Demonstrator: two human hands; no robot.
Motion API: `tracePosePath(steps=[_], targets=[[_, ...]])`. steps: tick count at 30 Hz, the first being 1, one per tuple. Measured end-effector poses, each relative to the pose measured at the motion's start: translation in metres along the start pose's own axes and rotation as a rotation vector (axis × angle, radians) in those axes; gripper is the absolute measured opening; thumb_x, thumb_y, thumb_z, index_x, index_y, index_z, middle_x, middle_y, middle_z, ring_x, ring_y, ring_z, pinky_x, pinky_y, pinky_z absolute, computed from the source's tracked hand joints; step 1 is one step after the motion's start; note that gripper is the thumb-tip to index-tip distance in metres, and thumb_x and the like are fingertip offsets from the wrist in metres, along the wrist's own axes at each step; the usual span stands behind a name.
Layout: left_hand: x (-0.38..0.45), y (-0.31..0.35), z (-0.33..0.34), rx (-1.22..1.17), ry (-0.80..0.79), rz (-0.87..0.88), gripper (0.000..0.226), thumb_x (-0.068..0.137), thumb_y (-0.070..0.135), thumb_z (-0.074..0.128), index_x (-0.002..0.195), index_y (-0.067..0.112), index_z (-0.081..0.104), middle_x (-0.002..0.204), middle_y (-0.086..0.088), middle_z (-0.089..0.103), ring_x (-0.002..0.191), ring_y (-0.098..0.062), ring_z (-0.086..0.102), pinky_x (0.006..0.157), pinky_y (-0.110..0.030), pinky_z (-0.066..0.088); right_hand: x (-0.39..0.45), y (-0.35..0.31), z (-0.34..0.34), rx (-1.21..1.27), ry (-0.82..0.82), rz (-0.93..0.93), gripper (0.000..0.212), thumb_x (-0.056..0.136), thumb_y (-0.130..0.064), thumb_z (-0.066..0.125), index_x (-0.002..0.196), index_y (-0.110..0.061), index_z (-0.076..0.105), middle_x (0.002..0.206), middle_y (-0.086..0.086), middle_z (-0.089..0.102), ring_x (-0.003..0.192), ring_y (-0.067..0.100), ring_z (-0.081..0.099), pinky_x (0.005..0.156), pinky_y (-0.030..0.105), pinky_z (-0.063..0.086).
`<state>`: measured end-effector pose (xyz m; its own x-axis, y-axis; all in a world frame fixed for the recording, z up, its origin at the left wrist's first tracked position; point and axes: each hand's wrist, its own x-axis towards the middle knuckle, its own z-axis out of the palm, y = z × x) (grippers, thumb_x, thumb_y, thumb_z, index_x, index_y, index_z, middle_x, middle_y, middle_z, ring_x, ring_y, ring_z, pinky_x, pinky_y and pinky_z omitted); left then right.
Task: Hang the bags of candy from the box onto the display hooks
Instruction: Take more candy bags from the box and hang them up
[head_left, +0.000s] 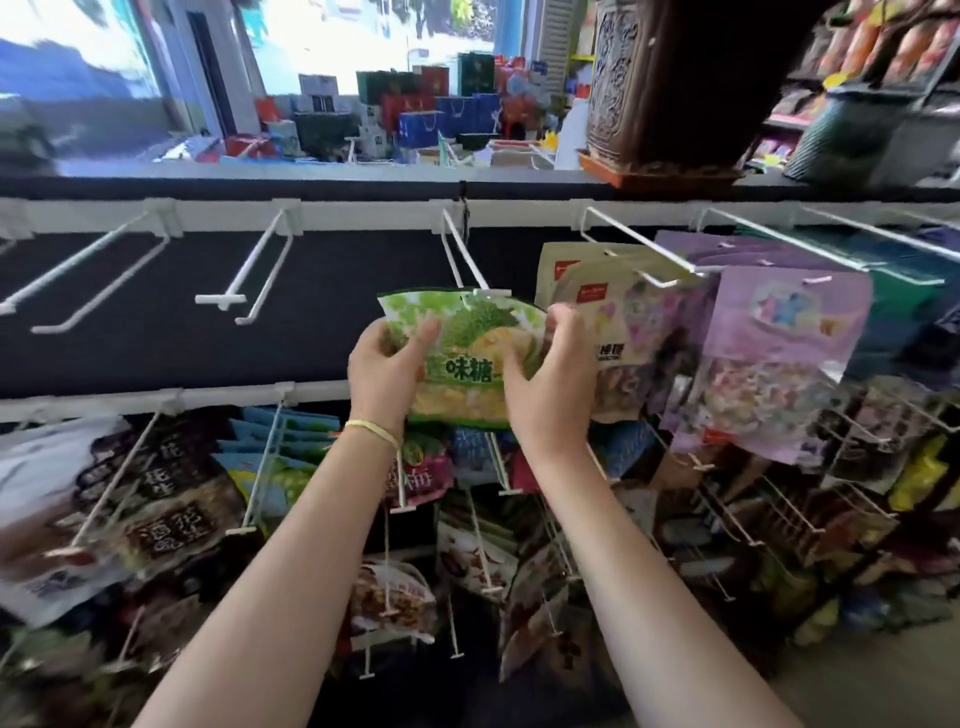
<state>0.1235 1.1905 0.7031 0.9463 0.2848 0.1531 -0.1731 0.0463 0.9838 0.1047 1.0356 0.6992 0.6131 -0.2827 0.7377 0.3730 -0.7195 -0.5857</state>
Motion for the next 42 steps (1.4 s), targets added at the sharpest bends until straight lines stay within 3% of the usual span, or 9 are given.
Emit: tracePosePath(steps=[4, 8, 13, 17, 22, 27, 33, 36, 42], targets=[[-0.001, -0.022, -0.003, 0.126, -0.004, 0.036, 0.019, 0.087, 0.021, 0.077, 0.098, 0.016, 0.063, 0.090, -0.002, 0.065, 0.083, -0.012, 0.060, 0.077, -0.029, 0.053, -0.016, 0.017, 0.005, -0.072, -0.083, -0.080, 0.054, 0.088, -0.009, 0.070, 0.135, -0.016, 0.044, 0.123, 0.012, 0.051, 0.104, 0.022, 0.057, 0.079, 0.034, 0.058], [-0.006, -0.027, -0.001, 0.206, 0.043, 0.030, 0.016, 0.089, 0.024, 0.075, 0.092, 0.017, 0.061, 0.080, 0.011, 0.059, 0.074, -0.006, 0.056, 0.062, -0.009, 0.042, -0.023, 0.021, 0.003, 0.079, -0.257, 0.056, 0.074, 0.094, -0.011, 0.065, 0.154, -0.020, 0.024, 0.147, 0.007, 0.043, 0.127, 0.020, 0.054, 0.092, 0.029, 0.056], [-0.021, -0.026, -0.021, 0.360, 0.067, -0.049, 0.041, 0.094, 0.025, 0.069, 0.132, 0.018, 0.054, 0.111, 0.003, 0.062, 0.098, -0.013, 0.060, 0.078, -0.023, 0.047, -0.045, 0.007, -0.003, 0.087, -0.355, 0.184, 0.040, 0.097, -0.016, 0.059, 0.136, -0.016, 0.048, 0.122, 0.002, 0.055, 0.092, 0.013, 0.060, 0.071, 0.029, 0.055], [-0.042, -0.022, -0.074, 0.382, -0.048, -0.090, 0.010, 0.097, 0.016, 0.061, 0.103, 0.022, 0.067, 0.100, -0.010, 0.072, 0.086, -0.027, 0.069, 0.078, -0.043, 0.058, -0.066, -0.025, 0.004, 0.160, -0.538, 0.247, 0.012, 0.100, -0.018, 0.052, 0.104, -0.019, 0.064, 0.076, -0.001, 0.063, 0.054, 0.009, 0.049, 0.053, 0.031, 0.039], [-0.074, -0.009, -0.194, 0.387, -0.257, -0.070, 0.016, 0.099, 0.009, 0.059, 0.094, 0.015, 0.073, 0.081, -0.007, 0.074, 0.068, -0.015, 0.070, 0.066, -0.028, 0.059, -0.118, -0.115, 0.043, 0.266, -0.673, 0.219, 0.014, 0.099, -0.017, 0.054, 0.095, -0.023, 0.066, 0.074, 0.001, 0.065, 0.057, 0.014, 0.057, 0.054, 0.034, 0.045], [-0.105, -0.004, -0.379, 0.380, -0.042, -0.079, 0.023, 0.098, 0.007, 0.059, 0.085, 0.019, 0.072, 0.073, -0.006, 0.072, 0.062, -0.014, 0.066, 0.064, -0.027, 0.058, -0.202, -0.253, 0.120, 0.390, -0.868, 0.213, 0.016, 0.098, -0.019, 0.056, 0.090, -0.027, 0.067, 0.079, 0.006, 0.070, 0.072, 0.026, 0.063, 0.064, 0.040, 0.050], [-0.146, -0.016, -0.585, 0.485, 0.193, -0.140, 0.021, 0.092, 0.019, 0.061, 0.079, 0.029, 0.074, 0.069, 0.000, 0.073, 0.060, -0.019, 0.067, 0.070, -0.039, 0.059, -0.311, -0.403, 0.209, 0.517, -1.187, 0.188, 0.018, 0.100, -0.015, 0.055, 0.091, -0.020, 0.070, 0.075, -0.002, 0.070, 0.066, 0.008, 0.065, 0.066, 0.031, 0.056], [-0.158, -0.019, -0.656, 0.624, 0.253, -0.126, 0.016, 0.092, 0.023, 0.062, 0.085, 0.035, 0.070, 0.072, 0.006, 0.072, 0.063, -0.015, 0.068, 0.072, -0.042, 0.059, -0.349, -0.453, 0.238, 0.516, -1.244, 0.146, 0.018, 0.101, -0.013, 0.055, 0.091, -0.019, 0.069, 0.081, 0.003, 0.070, 0.067, 0.006, 0.065, 0.063, 0.016, 0.050], [-0.147, -0.025, -0.763, 0.792, 0.354, -0.036, 0.011, 0.091, 0.026, 0.064, 0.095, 0.026, 0.074, 0.073, 0.009, 0.071, 0.063, -0.013, 0.065, 0.068, -0.040, 0.057, -0.398, -0.527, 0.313, 0.592, -1.252, 0.129, 0.020, 0.099, -0.014, 0.056, 0.087, -0.025, 0.069, 0.076, 0.002, 0.070, 0.069, 0.013, 0.067, 0.066, 0.027, 0.054]])
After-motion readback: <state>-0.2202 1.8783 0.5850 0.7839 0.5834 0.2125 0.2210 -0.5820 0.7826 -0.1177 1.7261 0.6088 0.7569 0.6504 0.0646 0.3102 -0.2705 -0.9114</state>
